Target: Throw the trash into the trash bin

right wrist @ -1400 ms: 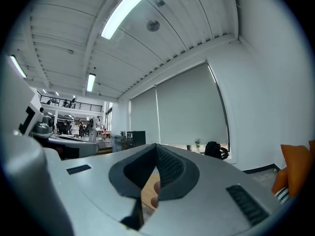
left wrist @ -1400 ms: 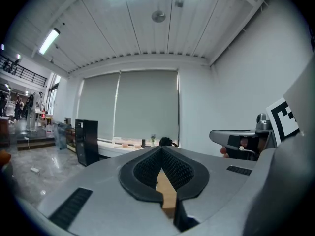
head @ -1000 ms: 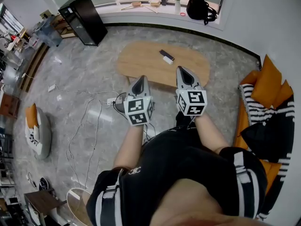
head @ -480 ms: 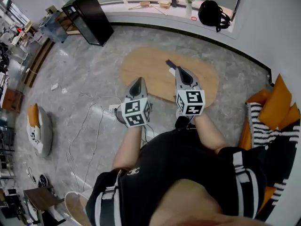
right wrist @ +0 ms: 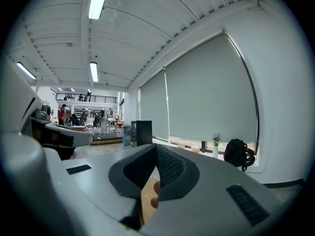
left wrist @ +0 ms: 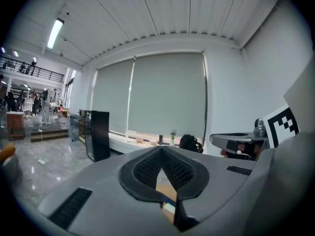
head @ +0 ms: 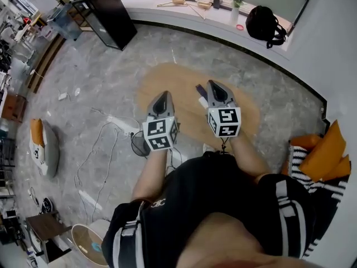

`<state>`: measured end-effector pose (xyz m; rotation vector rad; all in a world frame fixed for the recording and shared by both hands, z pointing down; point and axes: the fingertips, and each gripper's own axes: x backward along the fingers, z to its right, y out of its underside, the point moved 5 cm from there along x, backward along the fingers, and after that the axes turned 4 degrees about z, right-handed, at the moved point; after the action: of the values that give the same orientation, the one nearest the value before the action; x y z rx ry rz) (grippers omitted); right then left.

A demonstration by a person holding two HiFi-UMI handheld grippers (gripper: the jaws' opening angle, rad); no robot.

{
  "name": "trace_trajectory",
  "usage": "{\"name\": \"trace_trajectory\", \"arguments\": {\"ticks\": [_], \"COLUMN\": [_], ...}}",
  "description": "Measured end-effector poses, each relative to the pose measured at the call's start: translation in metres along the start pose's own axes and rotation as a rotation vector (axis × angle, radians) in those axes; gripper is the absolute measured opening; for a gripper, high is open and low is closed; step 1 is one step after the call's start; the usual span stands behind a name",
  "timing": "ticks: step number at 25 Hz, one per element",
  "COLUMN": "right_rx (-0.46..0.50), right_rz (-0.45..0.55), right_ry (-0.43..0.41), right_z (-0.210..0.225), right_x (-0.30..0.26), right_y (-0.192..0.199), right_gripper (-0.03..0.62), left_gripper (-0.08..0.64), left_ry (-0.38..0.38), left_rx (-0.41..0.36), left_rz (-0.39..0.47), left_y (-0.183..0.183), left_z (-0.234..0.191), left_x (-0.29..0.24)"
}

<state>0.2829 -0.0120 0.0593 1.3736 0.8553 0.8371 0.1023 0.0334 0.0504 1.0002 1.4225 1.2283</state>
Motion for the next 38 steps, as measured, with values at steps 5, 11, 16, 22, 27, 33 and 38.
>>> {"name": "trace_trajectory", "arguments": {"ticks": [5, 11, 16, 22, 27, 33, 38], "right_rx": [0.006, 0.001, -0.006, 0.004, 0.025, 0.027, 0.031], "right_rz": [-0.057, -0.095, -0.098, -0.15, -0.216, -0.328, -0.397], "right_ry": [-0.05, -0.082, -0.081, -0.082, -0.072, -0.073, -0.075], "right_z": [0.029, 0.037, 0.03, 0.027, 0.026, 0.026, 0.028], "right_x": [-0.045, -0.079, -0.099, -0.114, -0.118, -0.123, -0.131], "right_y": [0.01, 0.023, 0.031, 0.053, 0.08, 0.131, 0.184], "right_gripper": [0.004, 0.005, 0.005, 0.005, 0.005, 0.004, 0.005], "left_gripper": [0.012, 0.012, 0.012, 0.012, 0.012, 0.012, 0.012], "left_ry": [-0.033, -0.065, -0.068, -0.062, -0.069, -0.036, -0.014], "left_rx": [0.019, 0.026, 0.012, 0.026, 0.052, 0.107, 0.135], "left_rz": [-0.042, -0.079, -0.103, -0.158, -0.223, -0.274, -0.31], "left_y": [0.003, 0.015, 0.02, 0.041, 0.067, 0.11, 0.163], "left_z": [-0.002, -0.019, -0.038, -0.05, -0.065, -0.068, -0.068], "left_x": [-0.049, -0.077, -0.087, -0.097, -0.102, -0.117, -0.139]}}
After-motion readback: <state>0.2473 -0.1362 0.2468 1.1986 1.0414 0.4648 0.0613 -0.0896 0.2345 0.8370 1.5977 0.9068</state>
